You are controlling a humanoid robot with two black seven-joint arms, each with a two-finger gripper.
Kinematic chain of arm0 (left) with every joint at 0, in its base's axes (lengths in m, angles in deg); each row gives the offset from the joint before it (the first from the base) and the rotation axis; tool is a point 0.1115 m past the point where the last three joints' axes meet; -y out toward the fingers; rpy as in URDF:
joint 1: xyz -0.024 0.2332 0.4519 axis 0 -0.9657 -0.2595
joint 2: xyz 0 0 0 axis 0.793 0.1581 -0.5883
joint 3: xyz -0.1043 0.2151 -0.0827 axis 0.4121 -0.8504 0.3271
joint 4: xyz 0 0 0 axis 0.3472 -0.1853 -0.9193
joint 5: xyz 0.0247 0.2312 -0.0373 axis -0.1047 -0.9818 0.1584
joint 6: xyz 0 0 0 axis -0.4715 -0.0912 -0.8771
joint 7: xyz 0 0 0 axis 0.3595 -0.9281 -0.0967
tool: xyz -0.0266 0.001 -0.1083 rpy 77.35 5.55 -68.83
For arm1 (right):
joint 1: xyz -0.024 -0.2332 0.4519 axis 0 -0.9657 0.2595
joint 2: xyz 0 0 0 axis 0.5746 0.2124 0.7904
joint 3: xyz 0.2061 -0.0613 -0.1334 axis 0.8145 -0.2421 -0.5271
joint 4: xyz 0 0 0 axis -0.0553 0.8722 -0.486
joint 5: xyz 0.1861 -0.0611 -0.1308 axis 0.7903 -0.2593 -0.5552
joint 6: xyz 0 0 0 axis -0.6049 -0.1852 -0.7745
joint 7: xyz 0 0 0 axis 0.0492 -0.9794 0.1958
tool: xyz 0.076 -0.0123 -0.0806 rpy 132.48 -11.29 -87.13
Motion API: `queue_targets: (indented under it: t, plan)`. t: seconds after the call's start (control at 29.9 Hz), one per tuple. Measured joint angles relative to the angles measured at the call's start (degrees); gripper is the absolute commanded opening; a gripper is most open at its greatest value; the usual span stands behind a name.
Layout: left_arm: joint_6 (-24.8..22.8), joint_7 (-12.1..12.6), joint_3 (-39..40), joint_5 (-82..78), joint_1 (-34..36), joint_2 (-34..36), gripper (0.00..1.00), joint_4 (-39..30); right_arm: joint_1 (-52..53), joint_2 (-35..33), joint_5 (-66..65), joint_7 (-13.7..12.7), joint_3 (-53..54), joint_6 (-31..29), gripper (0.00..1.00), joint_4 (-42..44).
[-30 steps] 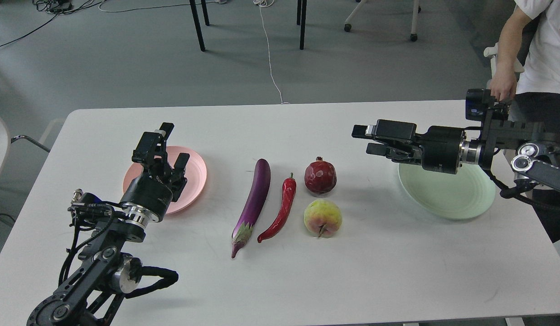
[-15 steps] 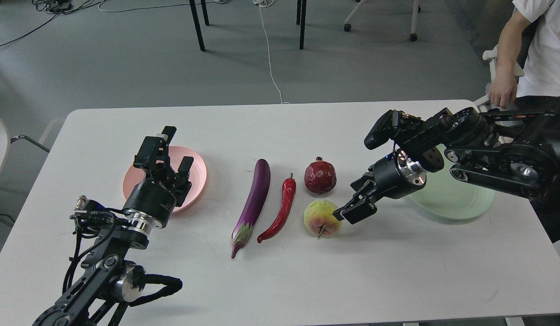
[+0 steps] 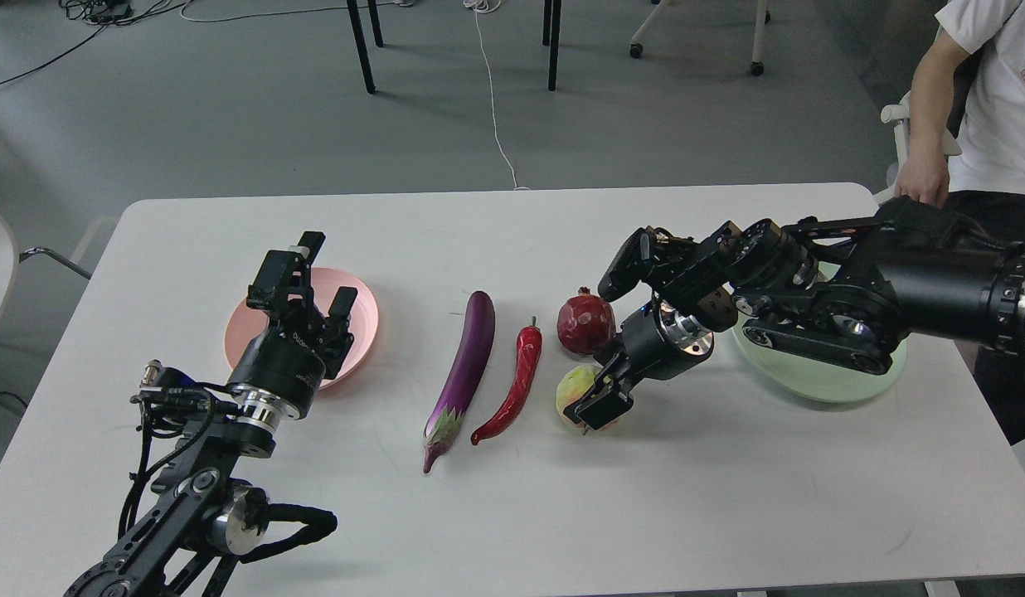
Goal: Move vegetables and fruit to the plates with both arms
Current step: 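Close the right gripper on the apple and lift it, then carry the apple onto the green plate and release it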
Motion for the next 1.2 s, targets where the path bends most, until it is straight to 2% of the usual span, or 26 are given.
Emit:
queue_targets:
  t: [0.17, 0.27, 0.33, 0.4, 0.43, 0.47, 0.67, 0.87, 1.0, 1.2]
  plan:
    - [0.00, 0.00, 0.06, 0.00, -0.22, -0.16, 0.98, 0.00, -0.50, 1.71, 0.03, 0.00, -0.28, 0.08, 0.97, 1.62]
    - [0.00, 0.00, 0.15, 0.00, -0.23, -0.17, 0.98, 0.00, -0.56, 2.43, 0.03, 0.00, -1.54, 0.09, 0.92, 2.08]
    - [0.00, 0.00, 0.19, 0.00, -0.23, -0.17, 0.98, 0.00, -0.56, 2.62, 0.03, 0.00, -2.41, 0.08, 0.82, 2.28]
    - [0.00, 0.00, 0.29, 0.00, -0.23, -0.17, 0.98, 0.00, -0.56, 2.67, 0.01, 0.00, -2.88, 0.04, 0.56, 2.34]
    - [0.00, 0.00, 0.32, 0.00, -0.23, -0.17, 0.98, 0.00, -0.56, 2.68, 0.00, 0.00, -3.03, -0.02, 0.48, 2.35]
    - [0.00, 0.00, 0.35, 0.00, -0.23, -0.17, 0.98, 0.00, -0.56, 2.68, -0.01, 0.00, -3.11, -0.06, 0.45, 2.35]
    - [0.00, 0.00, 0.44, 0.01, -0.25, -0.17, 0.98, 0.00, 0.70, 2.03, 0.10, 0.01, -2.90, -0.10, 0.44, 1.82]
    - [0.00, 0.07, 0.48, 0.01, -0.24, 0.09, 0.98, 0.01, 4.05, -3.31, 0.50, 0.02, 1.52, 0.24, 0.44, -0.83]
    - [-0.01, 0.08, 0.54, 0.01, -0.15, 0.18, 0.98, 0.02, 5.61, -9.63, 0.65, 0.02, 4.73, 0.47, 0.44, -1.22]
    - [-0.03, 0.09, 0.48, 0.01, -0.09, 0.23, 0.98, 0.03, 6.74, -24.87, -0.88, 0.03, 4.77, 4.30, 0.45, -6.70]
